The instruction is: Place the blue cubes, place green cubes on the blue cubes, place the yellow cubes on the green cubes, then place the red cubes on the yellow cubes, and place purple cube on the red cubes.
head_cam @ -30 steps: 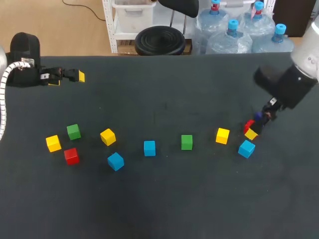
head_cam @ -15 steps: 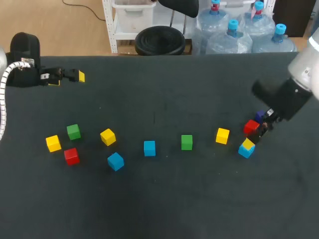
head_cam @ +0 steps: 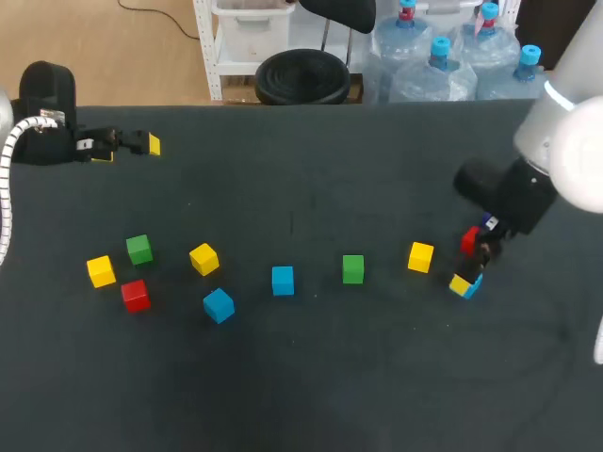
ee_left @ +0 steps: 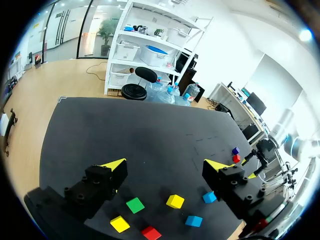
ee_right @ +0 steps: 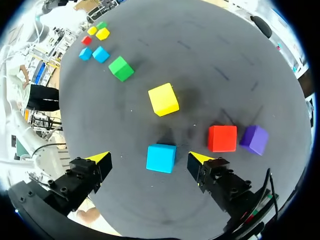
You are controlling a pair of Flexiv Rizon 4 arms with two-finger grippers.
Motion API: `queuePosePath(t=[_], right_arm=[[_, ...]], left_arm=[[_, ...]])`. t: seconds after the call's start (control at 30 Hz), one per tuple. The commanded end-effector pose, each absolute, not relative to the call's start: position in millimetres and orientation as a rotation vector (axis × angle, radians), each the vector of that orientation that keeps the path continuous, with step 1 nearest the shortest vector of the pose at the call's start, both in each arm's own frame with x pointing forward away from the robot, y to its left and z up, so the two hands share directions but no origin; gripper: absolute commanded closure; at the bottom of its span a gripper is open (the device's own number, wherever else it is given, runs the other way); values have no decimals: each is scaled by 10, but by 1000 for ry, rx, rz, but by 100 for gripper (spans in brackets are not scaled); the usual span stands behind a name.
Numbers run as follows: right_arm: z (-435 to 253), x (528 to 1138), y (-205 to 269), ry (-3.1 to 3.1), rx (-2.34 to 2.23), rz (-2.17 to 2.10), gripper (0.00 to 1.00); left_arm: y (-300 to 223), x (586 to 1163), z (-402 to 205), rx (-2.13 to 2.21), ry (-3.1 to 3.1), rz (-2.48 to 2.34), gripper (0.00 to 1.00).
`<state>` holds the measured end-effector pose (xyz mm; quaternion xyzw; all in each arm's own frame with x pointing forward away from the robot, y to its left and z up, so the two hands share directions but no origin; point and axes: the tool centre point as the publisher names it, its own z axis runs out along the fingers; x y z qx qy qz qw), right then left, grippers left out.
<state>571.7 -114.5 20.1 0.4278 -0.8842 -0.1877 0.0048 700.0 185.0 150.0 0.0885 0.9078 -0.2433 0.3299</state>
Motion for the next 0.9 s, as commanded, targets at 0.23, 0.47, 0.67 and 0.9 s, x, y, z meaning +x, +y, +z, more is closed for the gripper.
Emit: queuePosePath(t=[0.23, 0.47, 0.67, 0.9], right_arm=[[168, 5715, -1165, -2731, 1362, -557, 0], [128, 5692, -1223, -2656, 1457, -392, 0], [120, 5653, -1181, -2629, 1504, -344, 0], [91, 5643, -1175, -2622, 1550, -221, 0]], left_arm=[[1850, 7000, 1500, 231, 2374, -636, 0], [1850, 7000, 1500, 231, 2374, -636, 0], [1850, 7000, 1500, 231, 2374, -636, 0], [1850, 7000, 1500, 231, 2374, -636, 0]])
